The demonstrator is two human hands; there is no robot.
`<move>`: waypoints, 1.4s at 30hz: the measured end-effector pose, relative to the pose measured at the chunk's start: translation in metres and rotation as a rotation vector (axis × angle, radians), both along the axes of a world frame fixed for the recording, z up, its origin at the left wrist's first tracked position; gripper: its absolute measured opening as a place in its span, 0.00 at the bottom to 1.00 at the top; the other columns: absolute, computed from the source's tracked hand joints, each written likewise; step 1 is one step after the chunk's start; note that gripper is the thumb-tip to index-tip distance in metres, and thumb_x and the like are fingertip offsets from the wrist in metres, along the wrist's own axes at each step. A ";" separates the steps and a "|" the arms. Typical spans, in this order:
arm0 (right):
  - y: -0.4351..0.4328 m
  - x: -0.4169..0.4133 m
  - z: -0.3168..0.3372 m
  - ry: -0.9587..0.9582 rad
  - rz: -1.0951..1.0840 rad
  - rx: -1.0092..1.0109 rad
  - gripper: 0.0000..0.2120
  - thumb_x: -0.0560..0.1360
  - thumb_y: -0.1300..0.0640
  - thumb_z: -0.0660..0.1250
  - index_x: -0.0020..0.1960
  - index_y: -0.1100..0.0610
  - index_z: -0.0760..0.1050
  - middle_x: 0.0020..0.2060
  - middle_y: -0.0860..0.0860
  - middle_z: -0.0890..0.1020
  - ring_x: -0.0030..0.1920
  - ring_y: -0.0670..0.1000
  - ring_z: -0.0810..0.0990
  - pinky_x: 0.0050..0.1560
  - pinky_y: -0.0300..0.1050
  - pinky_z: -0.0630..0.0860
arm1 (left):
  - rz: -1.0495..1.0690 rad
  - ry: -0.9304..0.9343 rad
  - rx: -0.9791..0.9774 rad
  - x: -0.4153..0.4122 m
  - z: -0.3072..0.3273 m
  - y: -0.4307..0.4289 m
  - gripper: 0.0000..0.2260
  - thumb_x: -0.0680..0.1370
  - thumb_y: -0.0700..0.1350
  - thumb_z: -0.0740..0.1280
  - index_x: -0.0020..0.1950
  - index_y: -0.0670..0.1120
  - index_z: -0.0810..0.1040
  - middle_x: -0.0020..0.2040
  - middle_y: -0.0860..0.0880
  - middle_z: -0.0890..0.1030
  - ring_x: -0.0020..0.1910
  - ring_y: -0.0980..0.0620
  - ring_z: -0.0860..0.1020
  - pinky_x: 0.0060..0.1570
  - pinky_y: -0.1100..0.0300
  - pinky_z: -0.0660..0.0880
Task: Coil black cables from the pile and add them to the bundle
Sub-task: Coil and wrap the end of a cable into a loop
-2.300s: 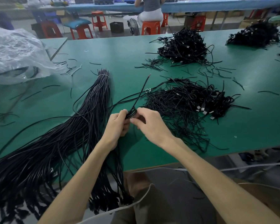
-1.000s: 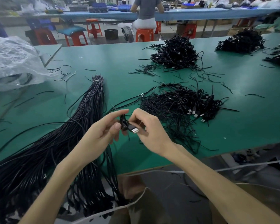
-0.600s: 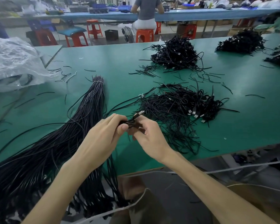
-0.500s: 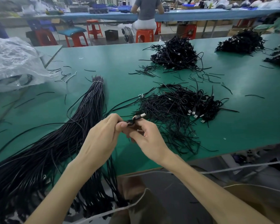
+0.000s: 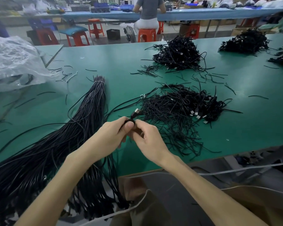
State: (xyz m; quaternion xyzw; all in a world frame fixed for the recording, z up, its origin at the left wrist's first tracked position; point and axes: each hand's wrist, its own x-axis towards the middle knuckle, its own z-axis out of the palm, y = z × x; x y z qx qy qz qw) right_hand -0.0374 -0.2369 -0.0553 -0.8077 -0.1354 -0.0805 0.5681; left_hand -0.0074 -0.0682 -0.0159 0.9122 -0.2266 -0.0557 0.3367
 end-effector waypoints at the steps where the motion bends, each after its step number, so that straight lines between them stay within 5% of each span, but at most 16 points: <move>1: 0.001 -0.001 0.000 -0.003 0.005 -0.005 0.09 0.81 0.62 0.66 0.42 0.59 0.73 0.35 0.51 0.78 0.33 0.45 0.71 0.36 0.40 0.68 | -0.016 0.009 0.020 0.001 0.001 0.002 0.22 0.77 0.68 0.54 0.48 0.50 0.74 0.33 0.50 0.80 0.28 0.55 0.79 0.34 0.55 0.78; 10: 0.014 0.001 0.004 0.004 -0.013 0.050 0.12 0.81 0.61 0.69 0.40 0.60 0.71 0.32 0.47 0.72 0.32 0.45 0.67 0.37 0.40 0.66 | 0.213 -0.032 -0.242 0.006 -0.013 -0.004 0.20 0.86 0.52 0.60 0.36 0.45 0.73 0.25 0.51 0.75 0.22 0.55 0.71 0.28 0.51 0.73; 17: 0.018 -0.001 0.000 -0.383 -0.017 -0.537 0.04 0.80 0.64 0.64 0.46 0.59 0.72 0.42 0.51 0.76 0.41 0.52 0.73 0.40 0.51 0.75 | 0.350 0.208 -0.122 0.013 -0.020 -0.001 0.24 0.86 0.51 0.61 0.32 0.40 0.73 0.23 0.47 0.75 0.22 0.44 0.75 0.34 0.48 0.79; 21: 0.016 -0.005 -0.002 -0.534 0.042 -0.760 0.05 0.75 0.68 0.66 0.49 0.61 0.75 0.43 0.54 0.78 0.43 0.55 0.77 0.43 0.50 0.79 | 0.280 0.380 -0.135 0.014 -0.010 0.002 0.22 0.85 0.47 0.62 0.33 0.39 0.73 0.25 0.44 0.73 0.20 0.47 0.70 0.27 0.55 0.76; 23: 0.014 -0.004 0.000 -0.562 0.030 -0.783 0.05 0.75 0.67 0.67 0.50 0.61 0.76 0.44 0.54 0.79 0.43 0.55 0.78 0.44 0.50 0.79 | 0.236 0.432 -0.202 0.012 -0.007 0.004 0.18 0.85 0.48 0.63 0.40 0.38 0.76 0.25 0.46 0.73 0.20 0.49 0.69 0.26 0.56 0.75; 25: 0.012 -0.001 0.002 -0.571 0.022 -0.775 0.02 0.78 0.66 0.67 0.49 0.61 0.76 0.43 0.54 0.78 0.43 0.56 0.78 0.44 0.50 0.79 | 0.183 0.490 -0.289 0.011 -0.005 0.011 0.13 0.85 0.49 0.63 0.60 0.40 0.76 0.29 0.46 0.76 0.22 0.49 0.69 0.28 0.55 0.76; 27: 0.010 0.000 0.005 -0.566 0.009 -0.750 0.03 0.80 0.65 0.65 0.47 0.61 0.75 0.41 0.54 0.77 0.42 0.56 0.76 0.42 0.50 0.77 | 0.091 0.546 -0.377 0.010 0.000 0.022 0.19 0.86 0.46 0.61 0.78 0.51 0.64 0.34 0.43 0.78 0.25 0.47 0.72 0.31 0.54 0.77; 29: 0.007 0.001 0.009 -0.536 -0.003 -0.710 0.05 0.81 0.64 0.65 0.46 0.60 0.74 0.41 0.53 0.76 0.42 0.55 0.75 0.42 0.49 0.75 | -0.053 0.529 -0.434 0.005 0.008 0.033 0.24 0.87 0.40 0.57 0.81 0.58 0.60 0.40 0.41 0.80 0.29 0.44 0.76 0.36 0.53 0.78; 35: 0.006 0.002 0.012 -0.415 -0.007 -0.571 0.05 0.79 0.65 0.65 0.45 0.59 0.72 0.41 0.50 0.75 0.43 0.50 0.72 0.43 0.44 0.70 | -0.301 0.435 -0.418 0.006 0.015 0.045 0.25 0.84 0.31 0.59 0.80 0.49 0.65 0.51 0.34 0.81 0.39 0.40 0.83 0.49 0.54 0.78; 38: 0.006 0.002 0.008 -0.341 0.004 -0.482 0.06 0.80 0.65 0.64 0.46 0.59 0.71 0.42 0.46 0.71 0.41 0.45 0.66 0.44 0.40 0.66 | -0.276 0.385 -0.388 0.009 0.009 0.039 0.25 0.82 0.29 0.61 0.77 0.46 0.68 0.44 0.39 0.82 0.36 0.42 0.82 0.44 0.54 0.79; 42: 0.006 0.001 0.006 -0.315 0.012 -0.408 0.08 0.82 0.62 0.65 0.46 0.55 0.69 0.42 0.43 0.70 0.41 0.44 0.67 0.44 0.38 0.66 | -0.099 0.131 -0.169 0.015 -0.004 0.030 0.10 0.80 0.53 0.67 0.55 0.49 0.82 0.35 0.56 0.77 0.32 0.56 0.72 0.37 0.56 0.70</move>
